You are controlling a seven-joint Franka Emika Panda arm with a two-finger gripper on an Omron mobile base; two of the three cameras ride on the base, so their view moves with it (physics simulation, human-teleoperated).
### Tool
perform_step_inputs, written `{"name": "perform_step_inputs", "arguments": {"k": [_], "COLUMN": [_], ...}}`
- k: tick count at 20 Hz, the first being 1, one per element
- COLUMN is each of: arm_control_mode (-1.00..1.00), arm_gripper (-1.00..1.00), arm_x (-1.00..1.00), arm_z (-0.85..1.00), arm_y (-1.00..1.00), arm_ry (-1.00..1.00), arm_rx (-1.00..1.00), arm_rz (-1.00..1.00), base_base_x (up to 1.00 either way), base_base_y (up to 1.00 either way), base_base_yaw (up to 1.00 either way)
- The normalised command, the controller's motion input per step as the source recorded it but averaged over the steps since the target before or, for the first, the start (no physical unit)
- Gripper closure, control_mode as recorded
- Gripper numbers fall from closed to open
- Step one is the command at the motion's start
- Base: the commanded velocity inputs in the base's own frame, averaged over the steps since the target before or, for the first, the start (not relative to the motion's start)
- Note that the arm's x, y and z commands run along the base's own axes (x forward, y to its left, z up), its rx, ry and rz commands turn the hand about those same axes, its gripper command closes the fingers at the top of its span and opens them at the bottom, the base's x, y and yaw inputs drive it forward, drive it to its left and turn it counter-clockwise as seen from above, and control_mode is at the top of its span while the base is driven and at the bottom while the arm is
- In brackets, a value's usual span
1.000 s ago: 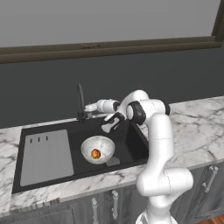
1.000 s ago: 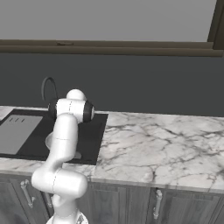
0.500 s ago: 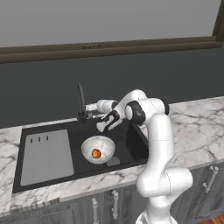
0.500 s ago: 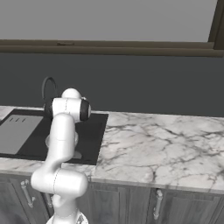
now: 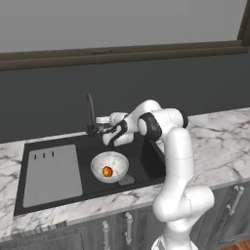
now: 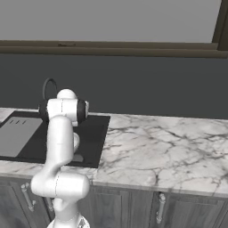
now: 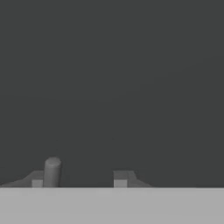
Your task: Pick the peach from the cabinet and place it in the bowl. Then pick the bowl and place it in the sink. Then turn on the sink facuet.
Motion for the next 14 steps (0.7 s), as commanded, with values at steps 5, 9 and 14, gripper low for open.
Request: {"name": "perform_step_inputs", "arguments": {"k": [5,9,14], "arm_control_mode": [-1.00,-1.00,-1.00], "arm_gripper": [1.00,1.00,1.00], "arm_x": [-0.01,-0.05,-0.03], "arm_z": [0.00,0.00,0.00], "arm_y": [-0.90,-0.81,-0.32], "arm_ry": [0.05,0.04,0.00], "arm_rx": [0.05,0.05,0.03], "arm_rz": [-0.07,-0.06,-0.01], "base_base_x": [0.00,0.00,0.00], "base_base_y": [0.00,0.00,0.00], "base_base_yaw": [0.00,0.00,0.00]}}
